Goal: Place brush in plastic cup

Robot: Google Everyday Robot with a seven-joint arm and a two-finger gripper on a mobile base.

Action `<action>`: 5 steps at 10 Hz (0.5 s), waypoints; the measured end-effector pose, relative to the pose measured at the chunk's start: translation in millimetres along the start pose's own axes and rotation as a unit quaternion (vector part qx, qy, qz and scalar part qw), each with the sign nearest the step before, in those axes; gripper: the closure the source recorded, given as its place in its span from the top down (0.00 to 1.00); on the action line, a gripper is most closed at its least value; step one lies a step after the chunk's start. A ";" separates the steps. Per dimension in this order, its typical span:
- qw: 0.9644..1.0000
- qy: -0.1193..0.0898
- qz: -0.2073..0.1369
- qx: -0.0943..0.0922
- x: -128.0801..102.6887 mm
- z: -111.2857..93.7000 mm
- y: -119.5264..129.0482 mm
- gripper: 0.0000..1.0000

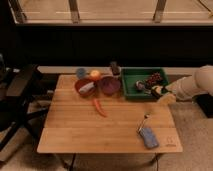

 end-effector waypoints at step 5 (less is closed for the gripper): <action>0.999 -0.021 0.010 0.032 -51.1 42.2 -37.3 0.65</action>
